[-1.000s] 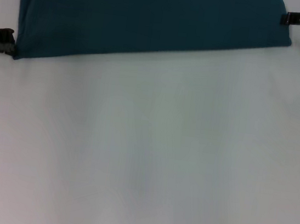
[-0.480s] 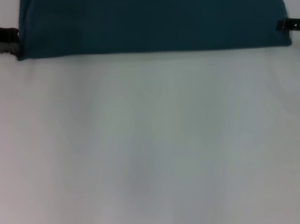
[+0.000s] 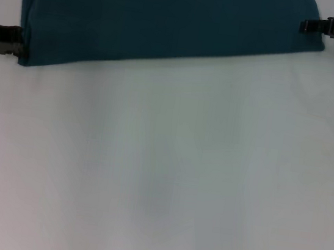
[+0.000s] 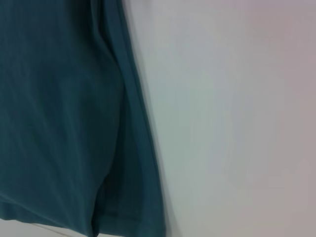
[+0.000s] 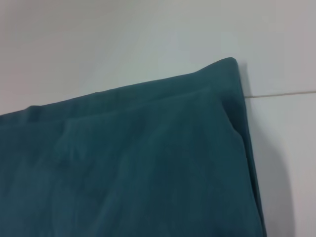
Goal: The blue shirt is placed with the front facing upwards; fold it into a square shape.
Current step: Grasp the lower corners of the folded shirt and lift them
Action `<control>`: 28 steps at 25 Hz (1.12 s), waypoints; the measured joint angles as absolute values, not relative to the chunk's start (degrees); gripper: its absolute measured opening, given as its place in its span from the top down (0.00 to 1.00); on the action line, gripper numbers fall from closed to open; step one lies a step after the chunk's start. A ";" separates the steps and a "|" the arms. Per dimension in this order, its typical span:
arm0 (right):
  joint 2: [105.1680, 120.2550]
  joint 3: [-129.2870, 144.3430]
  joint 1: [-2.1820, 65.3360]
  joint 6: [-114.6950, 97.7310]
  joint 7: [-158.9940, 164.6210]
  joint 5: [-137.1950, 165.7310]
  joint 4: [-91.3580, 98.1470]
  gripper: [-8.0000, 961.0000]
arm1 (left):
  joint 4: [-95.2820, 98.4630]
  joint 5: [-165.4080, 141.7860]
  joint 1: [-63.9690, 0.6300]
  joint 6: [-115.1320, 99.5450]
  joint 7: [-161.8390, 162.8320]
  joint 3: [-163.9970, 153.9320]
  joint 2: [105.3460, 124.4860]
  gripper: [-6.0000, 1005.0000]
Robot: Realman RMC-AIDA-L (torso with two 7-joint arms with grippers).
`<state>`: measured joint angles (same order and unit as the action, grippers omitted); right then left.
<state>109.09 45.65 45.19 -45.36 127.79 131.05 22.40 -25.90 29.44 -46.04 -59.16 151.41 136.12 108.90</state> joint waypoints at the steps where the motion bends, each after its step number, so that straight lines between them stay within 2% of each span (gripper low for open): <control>1: 109.19 45.74 45.24 -45.11 127.79 131.05 22.28 0.03 | -25.91 29.44 -46.06 -59.18 151.42 136.13 108.90 0.99; 28: 111.22 47.44 45.76 -39.09 127.77 131.04 21.31 0.17 | -25.93 29.44 -46.60 -59.36 151.38 136.05 108.71 0.99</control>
<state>111.22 47.44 45.76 -39.09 127.77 131.04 21.31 -25.93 29.44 -46.60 -59.36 151.38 136.05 108.71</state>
